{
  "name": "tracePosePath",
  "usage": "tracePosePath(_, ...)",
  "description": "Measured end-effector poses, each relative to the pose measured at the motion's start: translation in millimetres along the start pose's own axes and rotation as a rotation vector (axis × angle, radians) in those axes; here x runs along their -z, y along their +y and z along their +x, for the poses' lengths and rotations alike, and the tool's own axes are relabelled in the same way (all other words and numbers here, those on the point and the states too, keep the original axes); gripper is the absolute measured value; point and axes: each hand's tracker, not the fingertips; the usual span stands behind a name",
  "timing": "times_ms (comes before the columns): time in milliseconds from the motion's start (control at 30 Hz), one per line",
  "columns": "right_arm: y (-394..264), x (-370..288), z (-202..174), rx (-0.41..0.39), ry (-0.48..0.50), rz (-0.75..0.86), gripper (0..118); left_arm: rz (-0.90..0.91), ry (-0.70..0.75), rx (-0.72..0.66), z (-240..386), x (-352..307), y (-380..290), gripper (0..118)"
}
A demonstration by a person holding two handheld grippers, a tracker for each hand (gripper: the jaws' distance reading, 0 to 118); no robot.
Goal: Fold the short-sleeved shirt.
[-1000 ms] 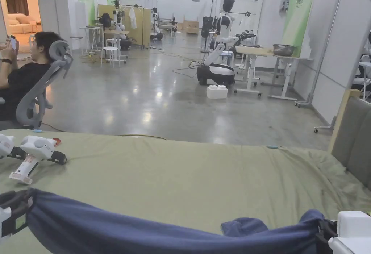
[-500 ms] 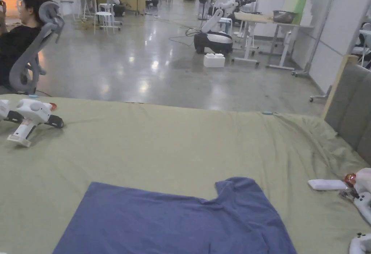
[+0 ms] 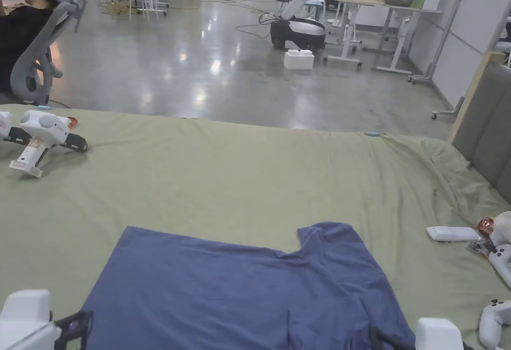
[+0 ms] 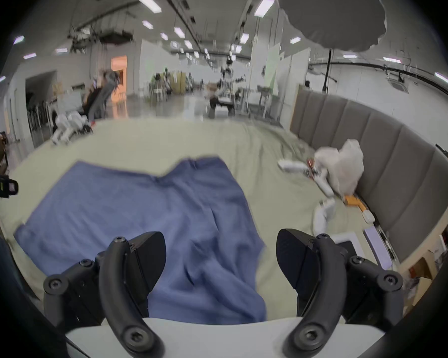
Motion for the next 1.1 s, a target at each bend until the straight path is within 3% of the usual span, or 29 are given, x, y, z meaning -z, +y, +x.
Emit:
tracePosePath(200,50.6,-2.7,-44.3,0.050,0.042,0.273,91,0.233,-0.019,0.055,36.4,2.6,34.2,60)
tracePosePath(267,64.3,-2.4,-58.4,0.057,0.050,0.340,84,0.304,-0.001,0.074,51.4,-1.2,44.2,59)
tracePosePath(333,72.9,-2.5,-69.4,0.056,0.046,0.375,65,0.350,0.023,0.064,63.4,-5.5,47.9,51)
tracePosePath(433,80.1,1.3,-82.3,0.069,0.050,0.404,22,0.408,0.021,0.043,66.9,-0.5,49.6,21)
tracePosePath(500,81.4,3.3,-86.4,0.075,0.056,0.416,6,0.426,0.030,0.046,68.7,0.5,49.8,6)
tracePosePath(600,81.7,9.5,-93.5,0.059,0.054,0.422,2,0.432,0.026,0.044,63.9,11.2,46.9,0)
tracePosePath(733,79.9,22.5,-97.8,0.044,0.060,0.399,0,0.402,0.034,0.036,52.1,31.5,43.8,0)
tracePosePath(867,74.0,44.9,-98.7,0.045,0.082,0.333,0,0.286,0.058,0.004,27.4,74.8,46.2,0)
tracePosePath(1100,51.9,89.1,-95.1,0.006,0.096,0.198,0,-0.009,-0.029,-0.097,-29.0,199.0,82.6,0)
